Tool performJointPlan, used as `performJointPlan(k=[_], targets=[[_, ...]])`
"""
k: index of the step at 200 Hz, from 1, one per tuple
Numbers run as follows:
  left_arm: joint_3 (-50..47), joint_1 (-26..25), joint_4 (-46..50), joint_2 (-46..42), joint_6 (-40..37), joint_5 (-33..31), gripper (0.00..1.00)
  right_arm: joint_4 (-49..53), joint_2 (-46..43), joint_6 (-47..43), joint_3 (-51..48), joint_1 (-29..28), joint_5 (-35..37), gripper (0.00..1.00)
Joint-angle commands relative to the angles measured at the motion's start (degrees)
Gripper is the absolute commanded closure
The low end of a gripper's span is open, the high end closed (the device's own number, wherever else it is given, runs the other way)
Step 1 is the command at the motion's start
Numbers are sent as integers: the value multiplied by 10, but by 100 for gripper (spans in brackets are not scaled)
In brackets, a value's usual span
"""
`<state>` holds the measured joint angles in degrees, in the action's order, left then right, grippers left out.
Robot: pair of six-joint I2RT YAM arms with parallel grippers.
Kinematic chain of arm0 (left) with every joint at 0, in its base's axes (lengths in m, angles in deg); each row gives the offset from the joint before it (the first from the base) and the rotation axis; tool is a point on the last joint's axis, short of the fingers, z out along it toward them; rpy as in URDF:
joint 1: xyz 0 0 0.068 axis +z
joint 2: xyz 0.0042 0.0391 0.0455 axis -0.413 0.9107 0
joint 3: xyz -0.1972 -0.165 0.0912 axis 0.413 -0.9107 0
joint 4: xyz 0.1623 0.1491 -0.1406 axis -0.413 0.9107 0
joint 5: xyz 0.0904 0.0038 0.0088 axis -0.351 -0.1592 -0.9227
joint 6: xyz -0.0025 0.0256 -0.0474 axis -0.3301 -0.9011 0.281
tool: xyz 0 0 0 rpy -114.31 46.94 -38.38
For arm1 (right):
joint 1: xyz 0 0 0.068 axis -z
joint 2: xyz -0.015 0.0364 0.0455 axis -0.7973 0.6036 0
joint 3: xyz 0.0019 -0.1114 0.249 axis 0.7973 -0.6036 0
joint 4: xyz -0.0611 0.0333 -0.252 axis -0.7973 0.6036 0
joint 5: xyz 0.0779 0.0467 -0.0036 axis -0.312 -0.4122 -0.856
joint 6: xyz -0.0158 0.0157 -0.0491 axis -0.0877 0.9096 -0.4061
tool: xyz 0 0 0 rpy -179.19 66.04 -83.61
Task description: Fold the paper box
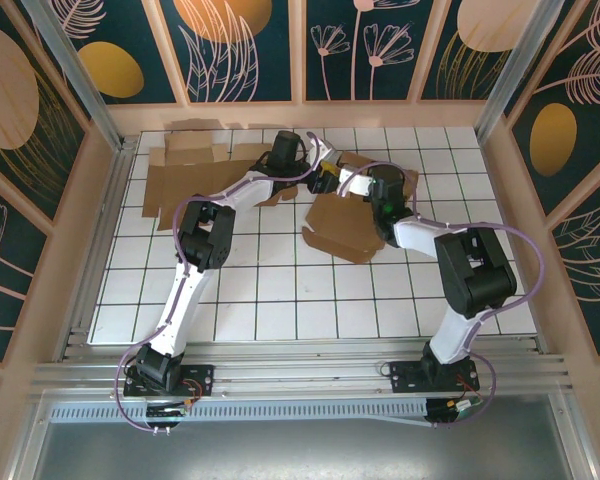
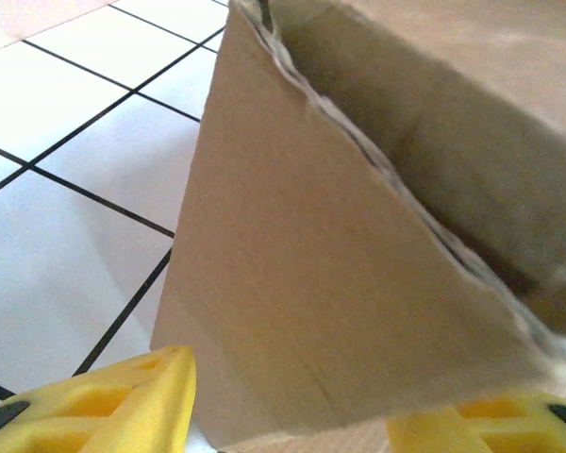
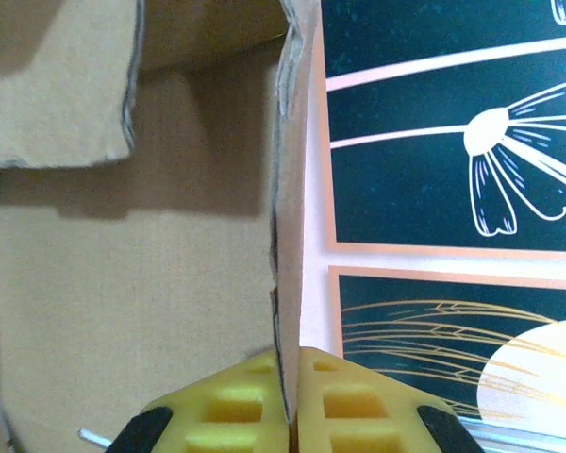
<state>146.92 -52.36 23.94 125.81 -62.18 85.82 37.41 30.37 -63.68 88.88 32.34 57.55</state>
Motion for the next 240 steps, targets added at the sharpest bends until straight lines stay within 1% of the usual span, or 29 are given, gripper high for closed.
performJointPlan(k=[1, 46, 81, 111, 126, 143, 159, 177, 190, 201, 211, 224, 230, 240], targets=[[3, -3, -30, 8, 17, -4, 46, 4, 31, 6, -5, 8, -13, 91], [20, -3, -36, 21, 46, -27, 46, -3, 67, 10, 8, 4, -15, 91], [38, -8, -23, 30, 53, -65, 47, -12, 56, 15, -1, -2, -16, 91], [67, -17, -5, 44, 46, -84, 52, -11, 39, 19, -6, -5, -17, 91], [76, -22, -4, 48, 48, -103, 53, -5, 32, 26, -6, -7, -22, 91], [83, -31, -2, 52, 46, -120, 53, 7, 29, 39, -3, -7, -30, 90], [89, -38, 3, 54, 45, -156, 54, 10, 34, 42, -2, -8, -28, 90], [89, -43, 4, 53, 51, -195, 58, 9, 38, 44, -2, -11, -24, 90], [88, -43, 5, 52, 55, -209, 62, 12, 38, 49, -4, -12, -23, 90], [86, -44, 5, 51, 58, -218, 69, 18, 36, 58, -4, -12, -19, 85], [86, -44, 7, 52, 58, -222, 74, 22, 31, 73, -4, -12, -16, 78], [84, -44, 8, 50, 57, -220, 80, 54, 14, 102, -1, -15, -22, 62], [84, -44, 8, 50, 58, -221, 83, 79, 2, 118, 3, -17, -30, 51], [83, -44, 9, 49, 58, -228, 87, 126, -26, 152, 8, -23, -53, 38]])
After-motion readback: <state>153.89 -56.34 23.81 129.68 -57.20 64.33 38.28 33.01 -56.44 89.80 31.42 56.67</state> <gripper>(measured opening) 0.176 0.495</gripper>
